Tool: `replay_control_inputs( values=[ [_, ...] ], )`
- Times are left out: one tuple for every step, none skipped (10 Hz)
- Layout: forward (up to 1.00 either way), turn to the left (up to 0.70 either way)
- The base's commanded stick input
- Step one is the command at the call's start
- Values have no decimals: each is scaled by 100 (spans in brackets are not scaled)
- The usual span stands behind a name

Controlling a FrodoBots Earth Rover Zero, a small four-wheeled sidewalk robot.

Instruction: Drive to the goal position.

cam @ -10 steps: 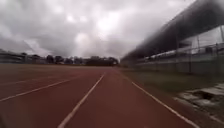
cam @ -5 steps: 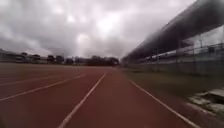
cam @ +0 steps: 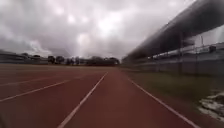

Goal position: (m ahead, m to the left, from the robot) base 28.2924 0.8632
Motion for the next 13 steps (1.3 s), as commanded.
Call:
replay_control_inputs(
  values=[
    [70, 0],
    [70, 0],
    [70, 0],
    [70, 0],
    [70, 0],
    [70, 0],
    [70, 0],
    [70, 0],
    [70, -3],
    [70, -14],
    [70, -23],
    [70, -23],
    [70, -18]
  ],
)
